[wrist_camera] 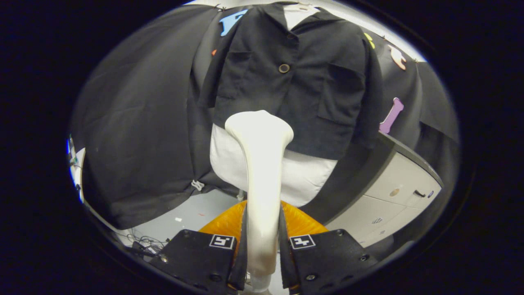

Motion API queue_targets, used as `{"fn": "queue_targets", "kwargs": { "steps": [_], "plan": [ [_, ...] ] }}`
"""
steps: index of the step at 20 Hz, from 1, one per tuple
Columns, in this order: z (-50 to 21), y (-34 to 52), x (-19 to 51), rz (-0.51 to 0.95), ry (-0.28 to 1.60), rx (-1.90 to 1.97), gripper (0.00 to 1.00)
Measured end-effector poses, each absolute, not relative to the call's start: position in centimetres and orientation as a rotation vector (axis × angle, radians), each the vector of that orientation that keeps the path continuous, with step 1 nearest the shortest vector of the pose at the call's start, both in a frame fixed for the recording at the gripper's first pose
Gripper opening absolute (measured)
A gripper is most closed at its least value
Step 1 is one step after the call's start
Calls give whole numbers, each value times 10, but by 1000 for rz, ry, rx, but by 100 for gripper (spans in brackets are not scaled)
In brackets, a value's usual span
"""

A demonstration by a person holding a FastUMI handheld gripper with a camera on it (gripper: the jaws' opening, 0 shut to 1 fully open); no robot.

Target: Iron the clothes twice with a garment steamer, once on the left side and once on the right side.

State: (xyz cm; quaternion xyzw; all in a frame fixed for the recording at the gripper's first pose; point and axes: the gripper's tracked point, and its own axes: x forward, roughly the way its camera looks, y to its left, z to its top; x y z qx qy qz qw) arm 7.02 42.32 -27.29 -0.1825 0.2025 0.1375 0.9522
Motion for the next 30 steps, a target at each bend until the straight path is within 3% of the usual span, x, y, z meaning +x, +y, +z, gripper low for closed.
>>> {"fn": "queue_targets", "kwargs": {
  "steps": [10, 18, 24, 30],
  "plan": [
    [-163, 276, 56, 85, 299, -275, 36],
    [-83, 153, 23, 45, 206, -220, 36],
    [-50, 57, 5, -6, 146, -152, 36],
    [-64, -2, -15, -68, 184, -107, 36]
  ]
}}
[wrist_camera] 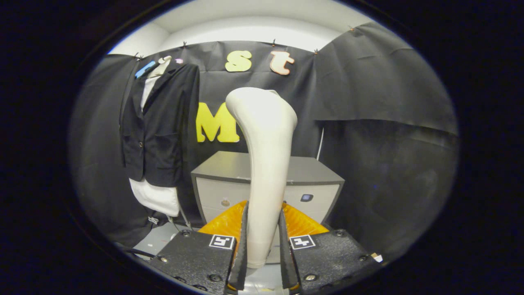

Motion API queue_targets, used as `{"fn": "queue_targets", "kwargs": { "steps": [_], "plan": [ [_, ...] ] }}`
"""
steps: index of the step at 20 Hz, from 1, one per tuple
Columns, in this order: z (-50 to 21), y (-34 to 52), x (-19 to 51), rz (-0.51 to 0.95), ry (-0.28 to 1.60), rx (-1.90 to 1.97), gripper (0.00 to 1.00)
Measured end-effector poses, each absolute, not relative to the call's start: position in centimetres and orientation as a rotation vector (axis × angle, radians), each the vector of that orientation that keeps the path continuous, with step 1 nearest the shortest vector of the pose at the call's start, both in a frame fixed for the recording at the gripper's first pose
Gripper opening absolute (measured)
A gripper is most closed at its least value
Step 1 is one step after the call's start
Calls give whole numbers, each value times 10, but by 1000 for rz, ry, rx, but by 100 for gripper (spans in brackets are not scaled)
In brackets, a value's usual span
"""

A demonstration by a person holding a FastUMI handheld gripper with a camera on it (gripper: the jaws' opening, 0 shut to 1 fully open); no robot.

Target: Iron the clothes twice with a garment steamer, once on the left side and once on the right side.

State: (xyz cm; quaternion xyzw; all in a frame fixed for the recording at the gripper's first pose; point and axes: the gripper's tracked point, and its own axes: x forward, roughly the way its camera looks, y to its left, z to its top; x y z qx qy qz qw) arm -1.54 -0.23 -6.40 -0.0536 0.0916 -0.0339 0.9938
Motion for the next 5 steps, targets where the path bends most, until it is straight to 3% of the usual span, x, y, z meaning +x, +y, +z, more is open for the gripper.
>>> {"fn": "queue_targets", "kwargs": {
  "steps": [5],
  "plan": [
    [-75, -29, -31, -118, 218, -83, 36]
  ]
}}
